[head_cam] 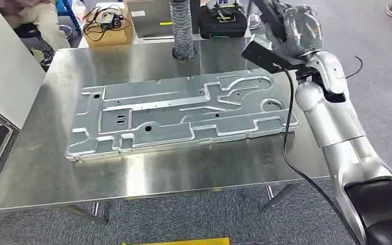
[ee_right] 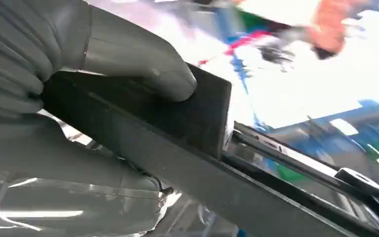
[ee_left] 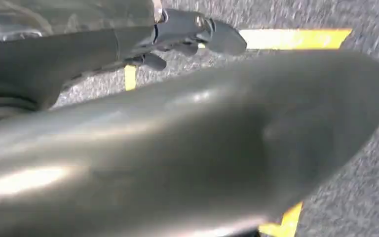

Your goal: Take the parts from the cabinet and place them on the table.

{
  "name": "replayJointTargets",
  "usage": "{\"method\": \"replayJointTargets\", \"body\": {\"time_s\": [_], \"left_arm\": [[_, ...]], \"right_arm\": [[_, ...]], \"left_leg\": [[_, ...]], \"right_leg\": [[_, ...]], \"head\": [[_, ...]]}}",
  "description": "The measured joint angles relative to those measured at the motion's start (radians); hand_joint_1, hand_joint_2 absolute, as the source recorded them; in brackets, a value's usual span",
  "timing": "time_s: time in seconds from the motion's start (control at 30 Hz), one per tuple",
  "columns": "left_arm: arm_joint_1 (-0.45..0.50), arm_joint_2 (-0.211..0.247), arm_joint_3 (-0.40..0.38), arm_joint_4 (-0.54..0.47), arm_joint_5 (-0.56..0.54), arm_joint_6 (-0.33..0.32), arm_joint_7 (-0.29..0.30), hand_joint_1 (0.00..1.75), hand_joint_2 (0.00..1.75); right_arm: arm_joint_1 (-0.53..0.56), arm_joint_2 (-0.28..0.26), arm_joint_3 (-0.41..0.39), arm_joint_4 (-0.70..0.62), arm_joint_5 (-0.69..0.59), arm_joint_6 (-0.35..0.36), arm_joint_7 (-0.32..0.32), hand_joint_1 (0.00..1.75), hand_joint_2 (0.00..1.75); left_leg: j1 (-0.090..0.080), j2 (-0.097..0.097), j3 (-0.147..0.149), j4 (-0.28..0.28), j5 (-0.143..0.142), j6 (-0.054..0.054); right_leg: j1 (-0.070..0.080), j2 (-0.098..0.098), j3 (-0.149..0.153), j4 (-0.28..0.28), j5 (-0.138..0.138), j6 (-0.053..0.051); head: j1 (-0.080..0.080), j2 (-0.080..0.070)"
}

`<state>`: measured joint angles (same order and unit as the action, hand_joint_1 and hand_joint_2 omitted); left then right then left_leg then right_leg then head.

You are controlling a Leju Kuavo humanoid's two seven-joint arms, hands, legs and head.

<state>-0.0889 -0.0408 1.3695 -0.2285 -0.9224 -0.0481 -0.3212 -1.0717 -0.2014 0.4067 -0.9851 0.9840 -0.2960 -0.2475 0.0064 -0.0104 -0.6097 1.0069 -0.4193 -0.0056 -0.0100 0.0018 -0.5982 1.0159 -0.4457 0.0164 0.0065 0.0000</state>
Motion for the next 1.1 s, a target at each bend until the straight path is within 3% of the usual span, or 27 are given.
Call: {"method": "replayJointTargets", "body": {"time_s": [0.1,0.13,0.2,0.23,0.27,0.3,0.4,0.43,0.57,0.6,0.63,0.73,0.77,0.8,0.83,0.9,0.93,1.0,1.07,1.1], "left_arm": [[0.001,0.002,-0.003,0.0,-0.003,-0.005,0.0,0.0,0.0],[0.0,0.002,-0.003,0.0,-0.003,-0.005,0.0,0.0,0.0],[-0.001,0.004,-0.003,0.0,-0.003,-0.005,0.0,0.0,0.0],[-0.001,0.005,-0.003,0.0,-0.003,-0.005,0.0,0.0,0.0],[-0.001,0.005,-0.003,0.0,-0.002,-0.005,0.0,0.0,0.0],[-0.001,0.005,-0.003,0.0,-0.001,-0.004,0.0,0.0,0.0],[-0.001,0.006,-0.003,0.0,0.001,0.0,-0.003,0.0,0.0],[-0.002,0.01,-0.003,0.0,0.002,0.002,-0.003,0.0,0.0],[0.001,0.011,-0.002,0.0,0.002,0.008,-0.008,0.0,0.0],[0.002,0.01,-0.002,0.0,0.002,0.008,-0.008,0.0,0.0],[0.001,0.01,-0.002,0.0,0.002,0.009,-0.008,0.0,0.0],[-0.004,0.011,-0.002,0.0,0.0,0.011,-0.013,0.0,0.0],[-0.004,0.011,-0.002,0.0,0.0,0.011,-0.017,0.0,0.0],[-0.003,0.011,-0.002,0.0,-0.001,0.011,-0.018,0.0,0.0],[-0.001,0.01,-0.003,0.0,-0.003,0.01,-0.02,0.0,0.0],[-0.001,0.01,-0.003,0.0,-0.01,0.005,-0.023,0.0,0.0],[-0.001,0.008,-0.003,0.0,-0.012,0.005,-0.025,0.0,0.0],[-0.002,0.008,-0.004,0.0,-0.014,0.002,-0.028,0.0,0.0],[-0.001,0.008,-0.004,0.0,-0.018,0.001,-0.032,0.0,0.0],[-0.001,0.01,-0.005,0.0,-0.02,0.001,-0.035,0.0,0.0]], "right_arm": [[-0.072,0.043,0.072,0.196,0.125,0.023,0.018,1.75,1.75],[-0.095,0.067,0.099,0.252,0.161,0.032,0.019,1.75,1.75],[-0.117,0.113,0.154,0.345,0.214,0.055,0.019,1.75,1.75],[-0.119,0.135,0.177,0.381,0.231,0.068,0.017,1.75,1.75],[-0.115,0.164,0.204,0.423,0.248,0.08,0.01,1.75,1.75],[-0.11,0.188,0.227,0.452,0.263,0.084,0.004,1.75,1.75],[-0.096,0.258,0.283,0.51,0.289,0.084,-0.009,1.75,1.75],[-0.094,0.281,0.302,0.53,0.299,0.083,-0.026,1.75,1.75],[-0.066,0.335,0.349,0.571,0.314,0.082,-0.055,1.75,1.75],[-0.06,0.347,0.356,0.576,0.318,0.081,-0.06,1.75,1.75],[-0.056,0.358,0.365,0.583,0.319,0.079,-0.062,1.75,1.75],[-0.036,0.386,0.387,0.6,0.319,0.079,-0.066,1.75,1.75],[-0.023,0.391,0.392,0.605,0.317,0.079,-0.068,1.75,1.75],[-0.011,0.394,0.395,0.609,0.314,0.078,-0.07,1.75,1.75],[-0.002,0.396,0.397,0.613,0.309,0.078,-0.071,1.75,1.75],[0.0,0.397,0.399,0.62,0.296,0.075,-0.076,1.75,1.75],[0.0,0.397,0.399,0.623,0.292,0.07,-0.077,1.75,1.75],[0.006,0.398,0.399,0.628,0.285,0.06,-0.079,1.75,1.75],[0.018,0.396,0.399,0.637,0.275,0.053,-0.08,1.75,1.75],[0.025,0.396,0.398,0.64,0.266,0.046,-0.084,1.75,1.75]], "left_leg": [[0.004,0.003,-0.005,0.014,-0.014,-0.017],[0.005,0.004,-0.026,0.059,-0.042,-0.021],[0.005,0.004,-0.11,0.232,-0.115,-0.028],[0.005,0.004,-0.146,0.298,-0.133,-0.029],[0.005,0.004,-0.169,0.331,-0.129,-0.029],[0.005,0.004,-0.163,0.304,-0.1,-0.027],[0.002,0.004,-0.05,0.047,0.042,-0.006],[-0.005,0.005,-0.027,0.024,0.027,0.0],[-0.005,0.004,-0.026,-0.002,0.022,0.009],[0.005,0.006,-0.017,-0.012,0.025,0.013],[0.004,0.006,-0.013,-0.016,0.024,0.016],[0.004,0.007,-0.011,-0.015,0.019,0.022],[0.004,0.007,-0.009,-0.014,0.017,0.022],[0.005,0.006,-0.006,-0.013,0.014,0.022],[0.005,0.004,-0.004,-0.011,0.011,0.021],[0.004,0.001,-0.001,-0.004,0.004,0.015],[0.003,0.001,-0.002,-0.001,0.001,0.011],[-0.001,0.002,-0.003,0.002,-0.002,0.0],[0.0,0.002,0.002,-0.004,-0.002,-0.013],[0.001,0.003,0.0,-0.003,-0.008,-0.017]], "right_leg": [[-0.005,-0.002,0.005,-0.011,0.007,-0.022],[-0.005,-0.001,0.005,-0.011,0.006,-0.03],[-0.001,0.003,0.007,-0.011,0.003,-0.036],[0.002,0.005,0.009,-0.01,0.002,-0.038],[0.005,0.006,0.013,-0.01,-0.001,-0.041],[0.007,0.007,0.018,-0.01,-0.004,-0.042],[0.013,0.01,0.034,-0.009,-0.018,-0.041],[0.019,0.009,0.033,-0.01,-0.022,-0.037],[0.015,0.006,0.033,-0.012,-0.028,-0.02],[0.015,0.005,0.033,-0.004,-0.04,-0.014],[0.016,0.004,0.018,0.033,-0.063,-0.008],[0.007,0.004,-0.109,0.269,-0.157,0.002],[0.004,0.003,-0.138,0.313,-0.16,0.004],[0.002,0.003,-0.143,0.306,-0.137,0.005],[-0.001,0.003,-0.122,0.25,-0.094,0.004],[-0.001,0.002,-0.044,0.065,0.006,-0.004],[0.003,-0.001,-0.021,0.008,0.01,-0.011],[0.007,0.001,-0.021,0.002,0.012,-0.016],[0.009,0.004,-0.018,-0.003,0.014,-0.028],[0.0,0.003,-0.01,-0.014,0.02,-0.036]], "head": [[-0.001,0.0],[-0.005,0.0],[-0.006,0.0],[-0.005,0.0],[-0.005,0.0],[-0.005,0.0],[-0.006,0.0],[-0.003,0.0],[-0.007,0.0],[-0.007,0.0],[-0.004,0.0],[-0.002,0.0],[-0.002,0.0],[-0.001,0.0],[-0.002,0.0],[-0.001,0.0],[-0.002,0.0],[-0.003,0.0],[-0.002,0.0],[-0.002,0.0]]}}
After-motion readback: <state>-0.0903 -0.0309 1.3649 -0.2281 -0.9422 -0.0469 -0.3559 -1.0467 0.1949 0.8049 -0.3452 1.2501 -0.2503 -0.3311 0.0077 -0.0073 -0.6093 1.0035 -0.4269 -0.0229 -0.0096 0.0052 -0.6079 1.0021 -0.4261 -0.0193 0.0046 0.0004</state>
